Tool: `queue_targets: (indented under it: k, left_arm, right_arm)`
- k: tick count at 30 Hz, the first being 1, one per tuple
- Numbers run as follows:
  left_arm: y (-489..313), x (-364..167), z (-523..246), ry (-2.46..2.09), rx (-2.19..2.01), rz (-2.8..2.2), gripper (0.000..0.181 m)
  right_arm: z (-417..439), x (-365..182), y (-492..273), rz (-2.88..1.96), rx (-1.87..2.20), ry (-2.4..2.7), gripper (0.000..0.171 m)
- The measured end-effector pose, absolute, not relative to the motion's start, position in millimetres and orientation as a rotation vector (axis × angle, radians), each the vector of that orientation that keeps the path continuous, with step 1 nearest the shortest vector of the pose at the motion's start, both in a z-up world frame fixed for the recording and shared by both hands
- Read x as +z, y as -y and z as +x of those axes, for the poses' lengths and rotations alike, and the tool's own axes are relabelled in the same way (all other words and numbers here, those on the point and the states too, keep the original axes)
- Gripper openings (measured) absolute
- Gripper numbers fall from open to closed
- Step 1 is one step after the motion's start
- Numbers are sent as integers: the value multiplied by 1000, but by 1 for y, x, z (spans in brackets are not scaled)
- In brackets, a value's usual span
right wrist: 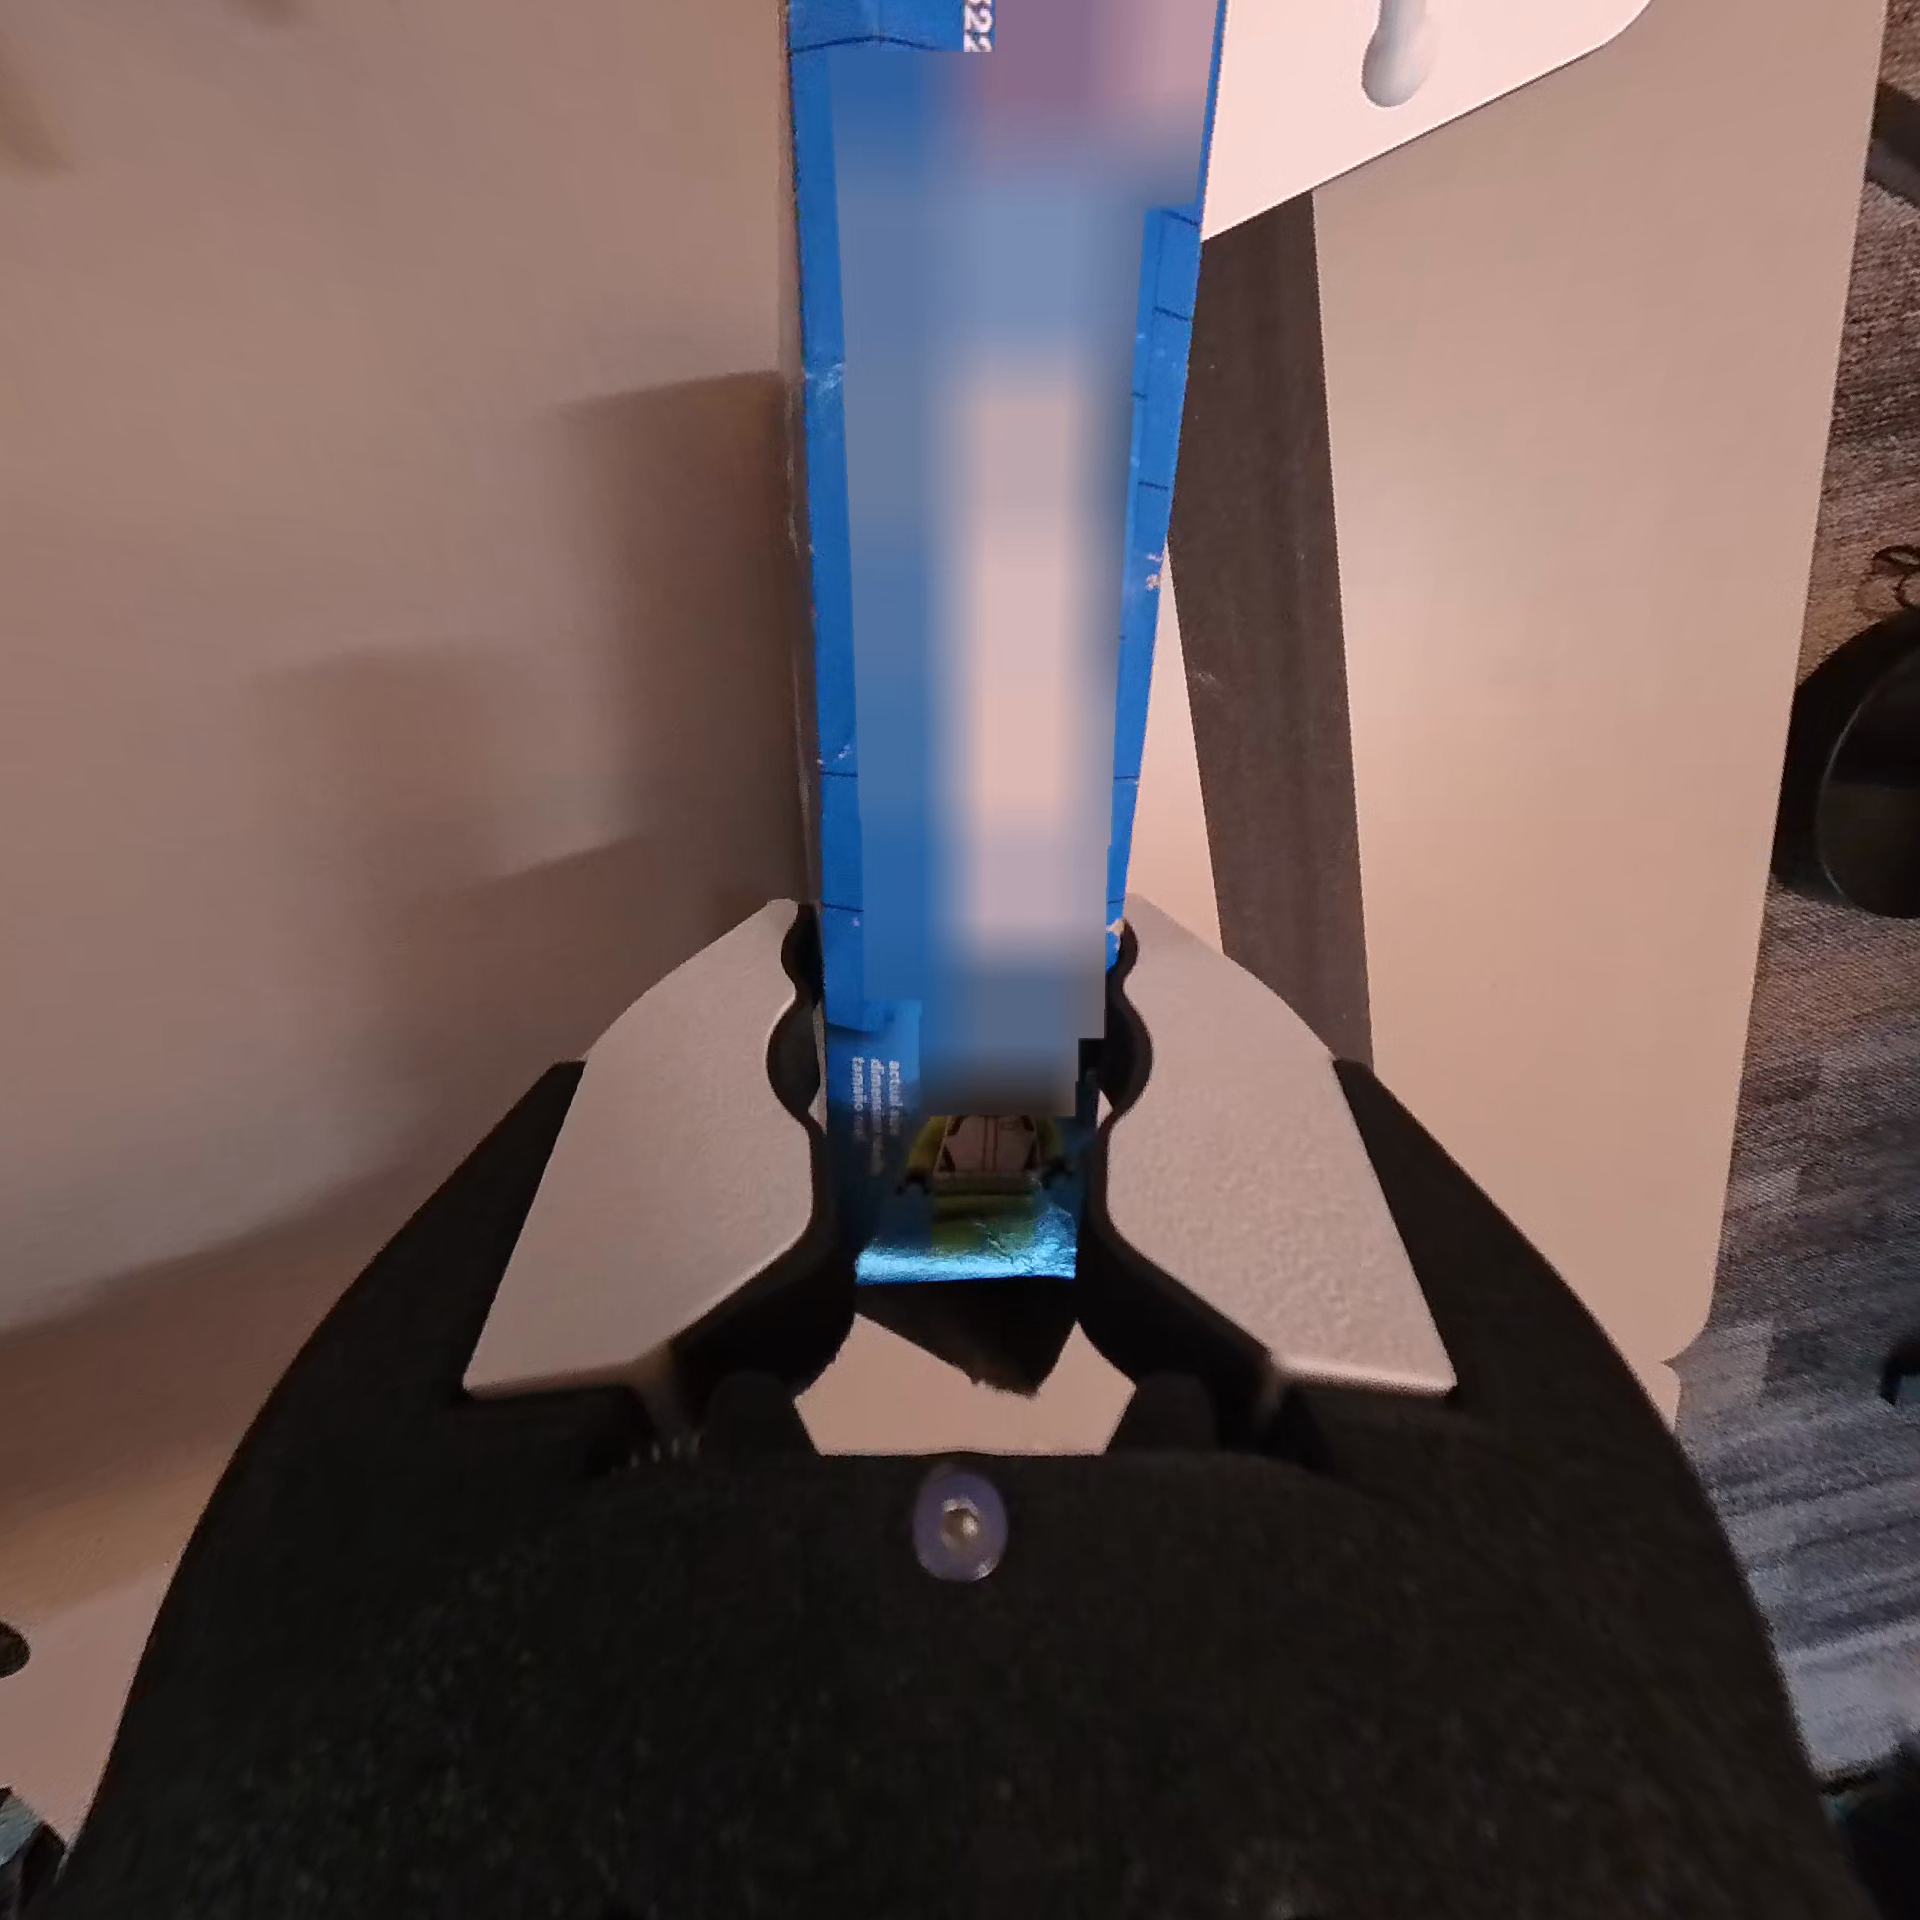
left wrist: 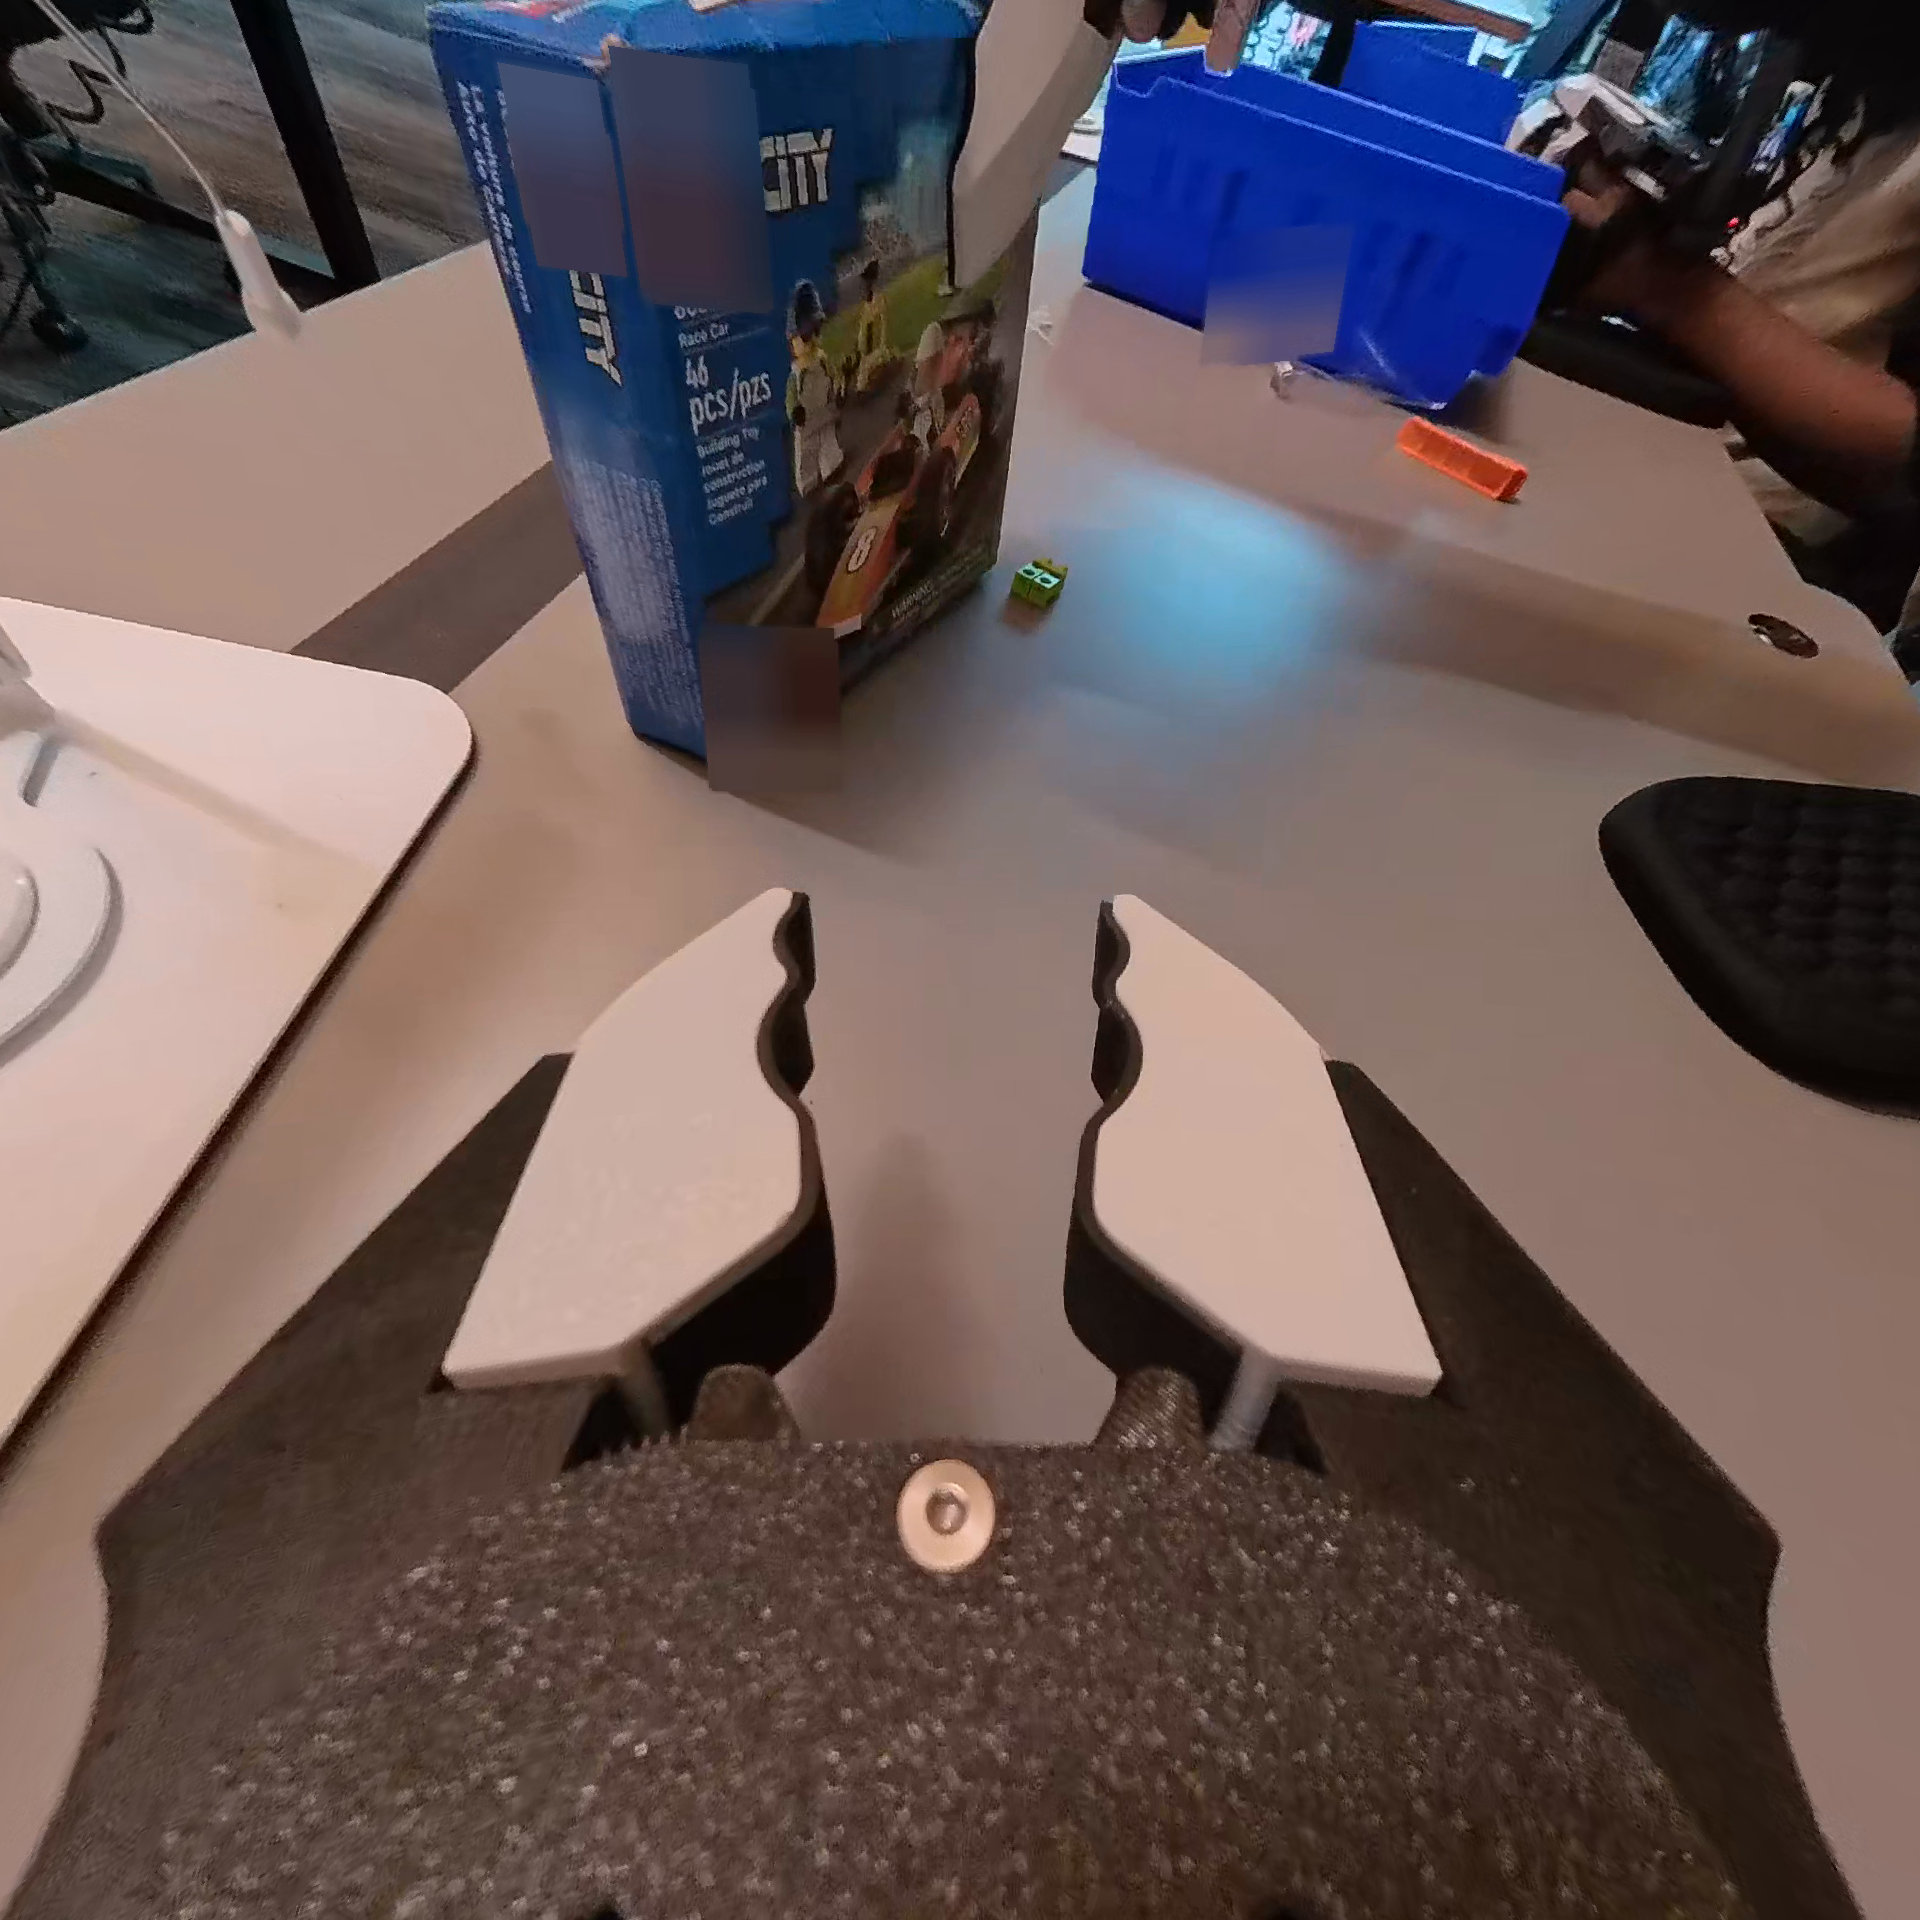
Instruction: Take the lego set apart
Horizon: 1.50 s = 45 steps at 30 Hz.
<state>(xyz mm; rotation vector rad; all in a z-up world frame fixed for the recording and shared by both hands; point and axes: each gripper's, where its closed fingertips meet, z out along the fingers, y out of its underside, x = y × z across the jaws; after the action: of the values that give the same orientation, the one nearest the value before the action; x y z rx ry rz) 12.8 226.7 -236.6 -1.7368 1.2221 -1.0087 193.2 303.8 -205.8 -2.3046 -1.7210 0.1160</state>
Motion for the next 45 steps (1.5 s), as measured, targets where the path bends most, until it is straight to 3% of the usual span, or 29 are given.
queue_targets:
  k: [7,13,18,23,25,29,32,44,45]
  left_arm:
    - [-233,-216,25,-1235,-930,-1680,53]
    - [-267,-152,74,-1415,-667,-1571,60]
    - [-294,-128,134,-1732,-373,-1516,89]
    - [-317,-166,169,-2124,-138,-1615,112]
    - [-317,-188,168,-2283,-93,-1695,109]
    - [-321,-212,161,-2419,24,-1660,65]
    - [-311,-207,158,-2358,-43,-1592,55]
    - [-262,-176,63,-1552,-383,-1369,51]
    - [-261,-175,54,-1516,-378,-1363,50]
  right_arm:
    - [201,-201,-300,-2268,120,1691,58]
    - [208,-192,-296,-2217,191,1602,62]
    - [228,-176,-290,-2120,332,1396,68]
    - [260,-193,-272,-2102,432,1266,70]
    - [271,-208,-263,-2123,450,1252,70]
    - [287,-232,-243,-2150,466,1256,68]
    - [289,-244,-229,-2149,462,1266,65]
    - [229,-302,-238,-2127,425,1418,56]
    - [222,-301,-239,-2134,474,1420,49]
